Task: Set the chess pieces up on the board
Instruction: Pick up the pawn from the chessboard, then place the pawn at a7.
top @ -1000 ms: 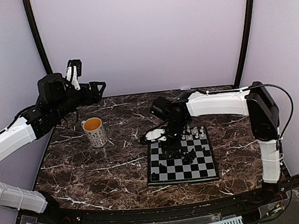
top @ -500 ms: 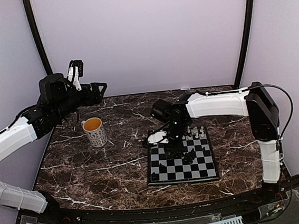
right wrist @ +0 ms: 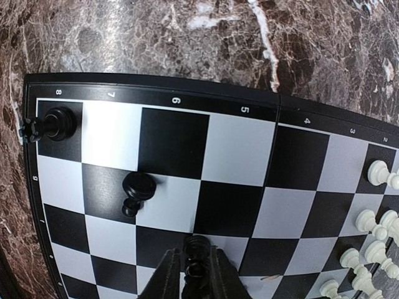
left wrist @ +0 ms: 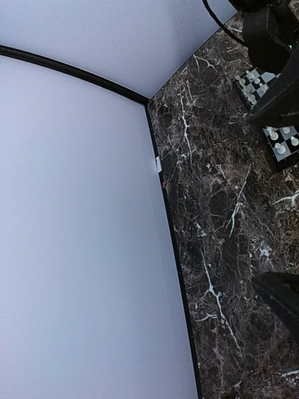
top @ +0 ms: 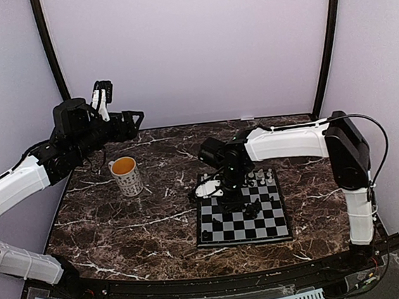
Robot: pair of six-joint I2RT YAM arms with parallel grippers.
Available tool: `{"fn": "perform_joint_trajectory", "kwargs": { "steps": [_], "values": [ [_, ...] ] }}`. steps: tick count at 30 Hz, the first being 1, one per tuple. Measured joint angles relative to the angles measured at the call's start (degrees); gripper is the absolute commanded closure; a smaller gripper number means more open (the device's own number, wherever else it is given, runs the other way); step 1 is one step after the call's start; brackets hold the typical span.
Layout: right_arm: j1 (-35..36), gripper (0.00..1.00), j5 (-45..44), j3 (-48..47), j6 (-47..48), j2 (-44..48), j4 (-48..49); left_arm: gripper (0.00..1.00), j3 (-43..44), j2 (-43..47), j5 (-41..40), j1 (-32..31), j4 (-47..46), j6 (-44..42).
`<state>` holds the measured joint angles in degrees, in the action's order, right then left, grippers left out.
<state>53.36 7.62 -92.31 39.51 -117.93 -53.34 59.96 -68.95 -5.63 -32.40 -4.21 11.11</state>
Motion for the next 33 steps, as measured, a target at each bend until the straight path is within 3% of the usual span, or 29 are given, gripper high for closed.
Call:
{"fn": "perform_joint_trajectory", "kwargs": {
  "steps": [11,22,33],
  "values": [
    [0.2,0.94,0.1,-0.2,0.3,-0.3,-0.5,0.18,0.0,0.0,0.2,0.0,0.0,0.0],
    [0.5,0.96,1.6,0.1,0.0,3.8,-1.0,0.18,0.0,-0.5,0.3,0.0,0.0,0.0],
    [-1.6,0.97,1.4,22.3,-1.0,25.8,0.9,0.18,0.0,-1.9,-0.3,0.0,0.1,-1.3]
  ]
}}
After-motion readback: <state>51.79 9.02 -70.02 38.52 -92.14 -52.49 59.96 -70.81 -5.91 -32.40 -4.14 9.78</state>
